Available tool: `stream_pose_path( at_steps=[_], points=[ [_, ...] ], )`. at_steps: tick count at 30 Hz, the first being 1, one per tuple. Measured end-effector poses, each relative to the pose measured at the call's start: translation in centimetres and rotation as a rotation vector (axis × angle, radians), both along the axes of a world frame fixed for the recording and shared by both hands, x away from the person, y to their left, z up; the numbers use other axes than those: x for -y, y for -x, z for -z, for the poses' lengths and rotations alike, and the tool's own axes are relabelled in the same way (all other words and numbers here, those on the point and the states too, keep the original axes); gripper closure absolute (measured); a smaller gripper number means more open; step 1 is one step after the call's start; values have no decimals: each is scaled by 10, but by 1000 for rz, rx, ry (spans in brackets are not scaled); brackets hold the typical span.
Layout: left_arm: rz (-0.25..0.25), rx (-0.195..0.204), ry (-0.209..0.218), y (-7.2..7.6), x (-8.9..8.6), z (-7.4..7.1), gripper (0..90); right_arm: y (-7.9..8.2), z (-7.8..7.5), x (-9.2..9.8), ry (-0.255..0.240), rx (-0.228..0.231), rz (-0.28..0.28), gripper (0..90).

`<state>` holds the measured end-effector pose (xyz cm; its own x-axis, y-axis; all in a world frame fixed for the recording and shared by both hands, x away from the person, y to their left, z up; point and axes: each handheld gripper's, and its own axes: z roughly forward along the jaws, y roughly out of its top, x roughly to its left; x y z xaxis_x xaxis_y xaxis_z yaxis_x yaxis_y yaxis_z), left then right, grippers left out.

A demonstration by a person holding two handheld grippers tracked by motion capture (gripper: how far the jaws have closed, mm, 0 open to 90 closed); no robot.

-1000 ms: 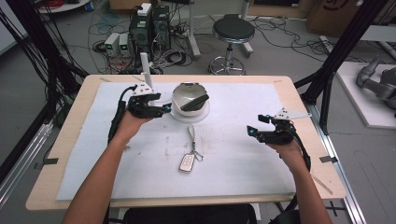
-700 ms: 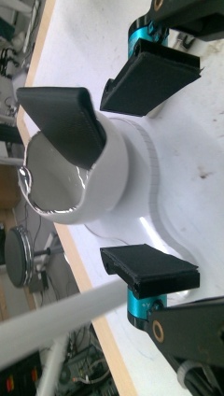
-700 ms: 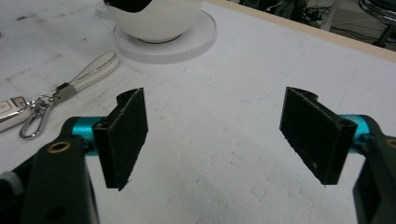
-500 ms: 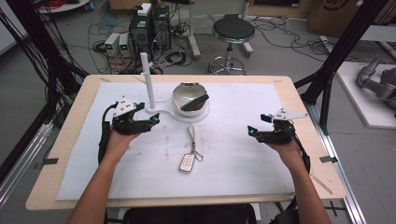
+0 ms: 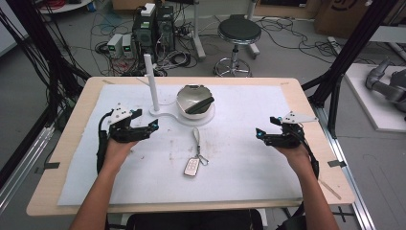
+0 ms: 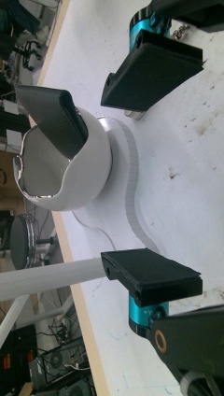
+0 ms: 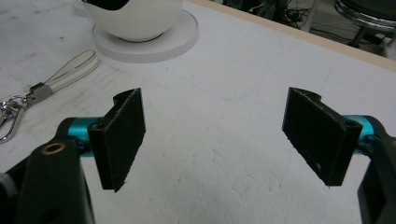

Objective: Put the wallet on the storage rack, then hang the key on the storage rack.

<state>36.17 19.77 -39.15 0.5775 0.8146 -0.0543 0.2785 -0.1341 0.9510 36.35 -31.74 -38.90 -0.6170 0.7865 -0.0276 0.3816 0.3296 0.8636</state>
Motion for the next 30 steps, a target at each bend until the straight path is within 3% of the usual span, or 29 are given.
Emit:
stream_pose_path(
  at_steps=[3,9,18,25,30],
  points=[
    [-8,-19,10,1,2,0,215,2,0,-2,6,4,-9,217],
    [12,-18,15,3,10,-3,215,2,-1,-1,1,6,-6,218],
    [17,-51,36,1,19,2,215,4,3,-1,-36,-16,9,217],
    [27,-75,27,6,37,8,218,3,3,-2,-21,-12,14,217],
    [60,-114,1,5,58,15,278,4,5,-2,-16,-12,13,218]
  ],
)
